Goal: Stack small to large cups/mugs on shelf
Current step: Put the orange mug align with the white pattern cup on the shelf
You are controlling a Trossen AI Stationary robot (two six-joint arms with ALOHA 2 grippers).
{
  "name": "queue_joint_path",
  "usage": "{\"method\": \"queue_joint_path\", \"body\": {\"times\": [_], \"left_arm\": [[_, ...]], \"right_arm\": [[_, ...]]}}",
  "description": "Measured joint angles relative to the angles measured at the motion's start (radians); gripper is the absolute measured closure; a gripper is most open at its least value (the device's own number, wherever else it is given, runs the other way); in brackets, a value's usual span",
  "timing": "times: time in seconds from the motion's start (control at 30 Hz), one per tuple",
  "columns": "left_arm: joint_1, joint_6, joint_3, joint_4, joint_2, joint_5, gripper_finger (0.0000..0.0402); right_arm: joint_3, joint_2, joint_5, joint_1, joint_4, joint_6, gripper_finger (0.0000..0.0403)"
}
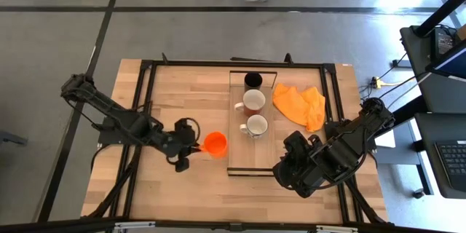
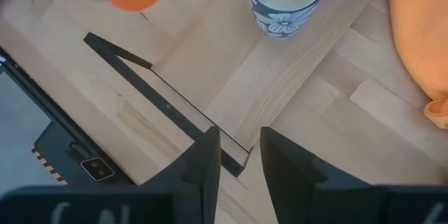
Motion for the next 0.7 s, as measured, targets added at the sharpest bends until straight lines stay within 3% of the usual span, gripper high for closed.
{"method": "queue_joint_path", "body": {"times": [0.4,0.7], "left_arm": [[0.180,0.202,0.000,0.217,0.079,0.156,0.0346],[0.202,0.220,0.003,0.329,0.202,0.250,0.0346]], "right_arm": [[0.000,-0.118,0.253,-0.001,0.000,0.026,0.0298],[0.000,-0.219,0.433,-0.001,0.000,0.025,0.0298]]}}
